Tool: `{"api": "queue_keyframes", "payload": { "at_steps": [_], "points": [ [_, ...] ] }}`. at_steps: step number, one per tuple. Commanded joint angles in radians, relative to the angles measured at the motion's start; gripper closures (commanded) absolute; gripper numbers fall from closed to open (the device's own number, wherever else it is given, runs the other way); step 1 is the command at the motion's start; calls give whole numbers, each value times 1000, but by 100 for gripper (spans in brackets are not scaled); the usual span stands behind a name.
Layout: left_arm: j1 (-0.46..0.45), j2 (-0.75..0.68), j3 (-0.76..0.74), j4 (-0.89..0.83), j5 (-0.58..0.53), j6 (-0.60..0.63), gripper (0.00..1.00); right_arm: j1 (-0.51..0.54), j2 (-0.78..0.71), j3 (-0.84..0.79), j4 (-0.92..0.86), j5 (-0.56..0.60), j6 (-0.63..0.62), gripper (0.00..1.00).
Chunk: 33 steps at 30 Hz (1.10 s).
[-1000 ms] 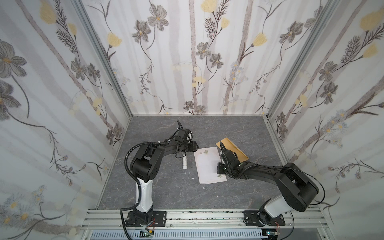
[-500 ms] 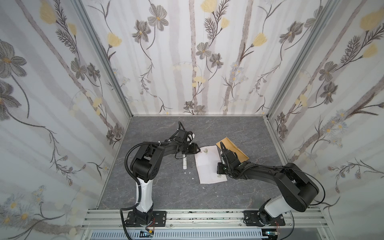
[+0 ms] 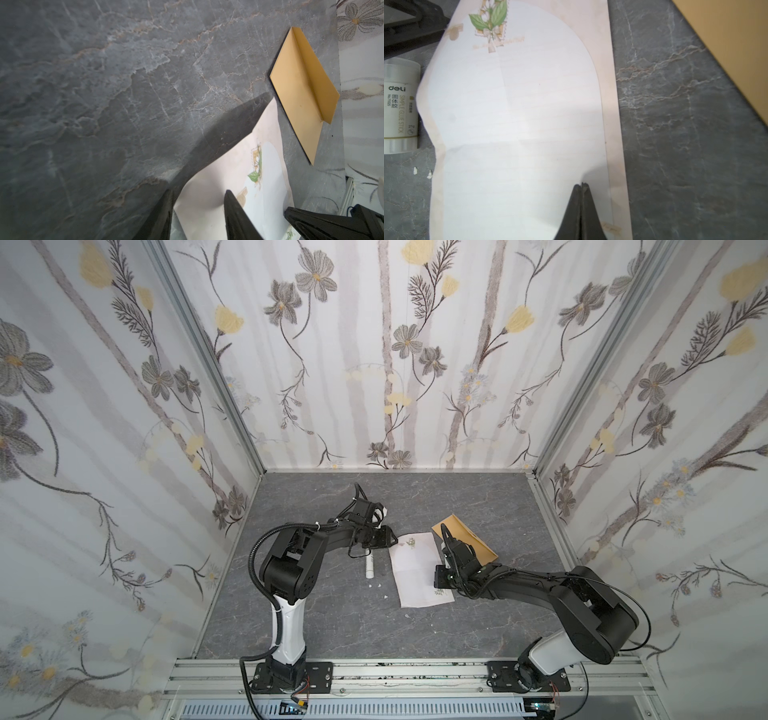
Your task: Place the letter into the envelope and seal it
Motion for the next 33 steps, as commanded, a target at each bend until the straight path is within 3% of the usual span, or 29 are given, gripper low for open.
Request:
{"api": "queue_keyframes", "payload": {
  "at_steps": [1, 4, 12, 22, 33],
  "points": [
    [7, -9, 0, -17, -9, -10, 58, 1, 0, -5, -36, -19, 9, 100],
    [10, -11, 1, -16, -7, -9, 63, 1, -2, -5, -36, -22, 9, 100],
    [8, 6, 10, -17, -10, -4, 63, 1, -3, -5, -36, -24, 8, 100],
    [0, 0, 9, -45, -60, 46, 52, 1, -2, -1, -35, -31, 8, 100],
    [2, 44, 39, -88, 115, 39, 49, 1, 1, 0, -31, -34, 9, 100]
  ]
}}
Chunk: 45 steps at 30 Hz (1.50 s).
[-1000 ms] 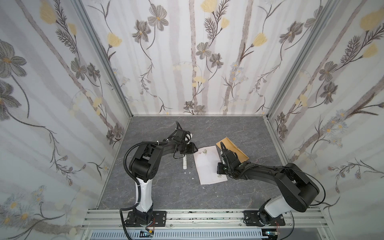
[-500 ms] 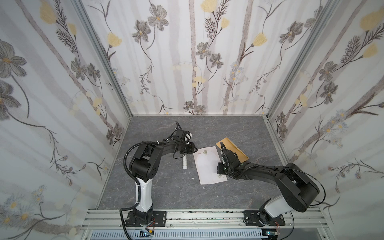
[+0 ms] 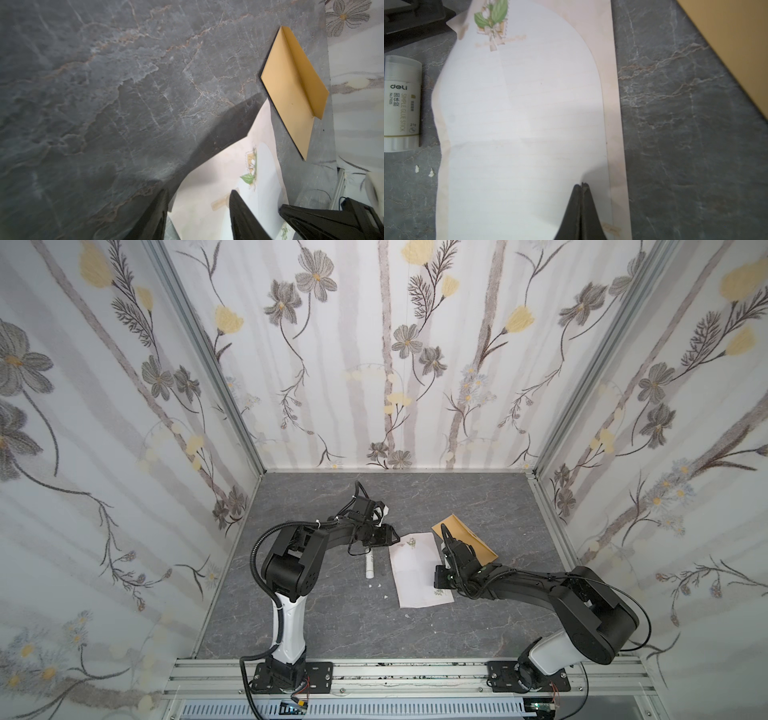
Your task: Place the letter into the envelope and seal it
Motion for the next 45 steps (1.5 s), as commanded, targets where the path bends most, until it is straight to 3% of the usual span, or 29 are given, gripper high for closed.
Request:
{"api": "queue_keyframes", "payload": {
  "at_steps": [1, 9, 21, 45],
  "points": [
    [1, 10, 1, -77, 44, -2, 49, 1, 1, 0, -31, -27, 9, 100],
    [12, 17, 5, -78, 85, -19, 51, 1, -4, 0, -25, -31, 9, 100],
    [27, -22, -7, -79, -56, -34, 61, 1, -10, -9, -22, -32, 12, 100],
    [26, -8, -5, -112, -144, -8, 85, 1, 0, 2, -28, -38, 12, 100]
  ]
}}
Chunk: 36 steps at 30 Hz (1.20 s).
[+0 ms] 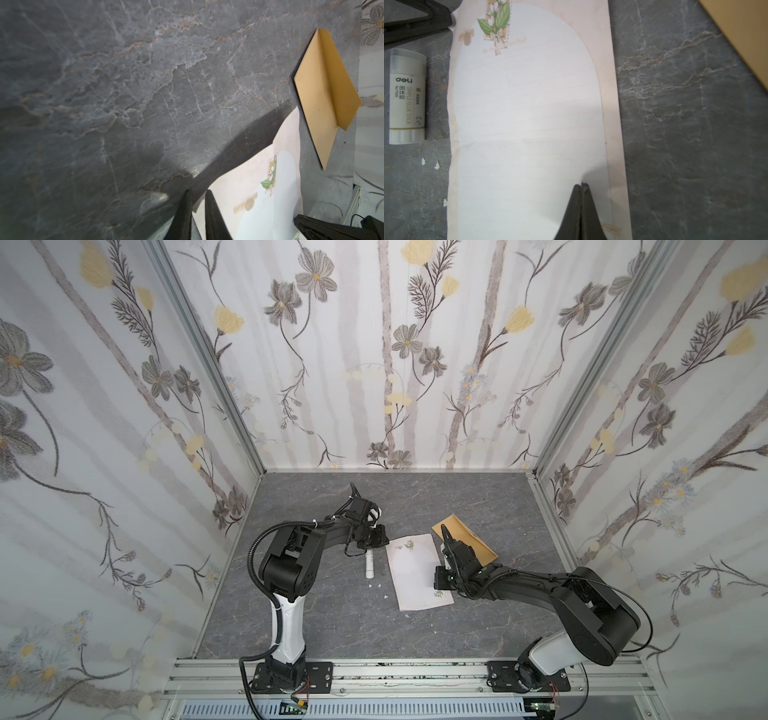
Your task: Place the letter into the envelope and seal it
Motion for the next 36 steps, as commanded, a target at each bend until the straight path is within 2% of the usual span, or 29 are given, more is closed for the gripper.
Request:
{"api": "queue_keyframes", "payload": {
  "at_steps": [1, 6, 8, 16, 26, 36],
  "points": [
    [0, 8, 3, -46, -45, 16, 86, 1, 7, 7, -19, -13, 9, 100],
    [-4, 9, 8, -53, -64, 23, 93, 1, 7, 7, -19, -12, 10, 100],
    [-5, 9, 9, -56, -69, 25, 100, 1, 7, 9, -18, -12, 10, 100],
    [-9, -24, 16, -56, -95, 21, 100, 1, -12, 18, -12, -11, 7, 100],
    [-24, -89, 30, -56, -131, -8, 100, 32, -167, 22, -101, 35, 21, 100],
    [-35, -119, 33, -56, -152, -15, 100, 50, -153, -94, -48, 20, 86, 100]
  ]
}}
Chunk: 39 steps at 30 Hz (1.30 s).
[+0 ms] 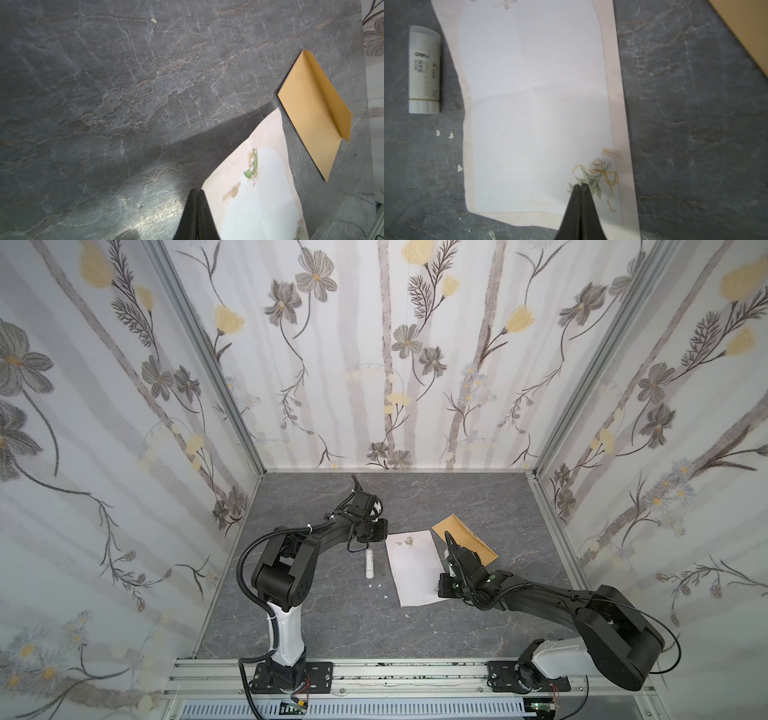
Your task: Place the letter into the envelope and seal it
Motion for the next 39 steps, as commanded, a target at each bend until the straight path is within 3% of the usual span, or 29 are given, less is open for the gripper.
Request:
{"api": "queue_keyframes", "payload": {
  "at_steps": [1, 14, 39],
  "points": [
    [-1, -25, 3, 6, -22, -9, 100, 1, 2, -20, 51, 2, 35, 100],
    [-29, -155, -70, 6, -34, 4, 100, -1, 114, 6, 109, 25, 24, 100],
    [-150, -364, -262, 8, -23, -41, 100, -28, 172, 69, 161, 34, 19, 100]
  ]
}}
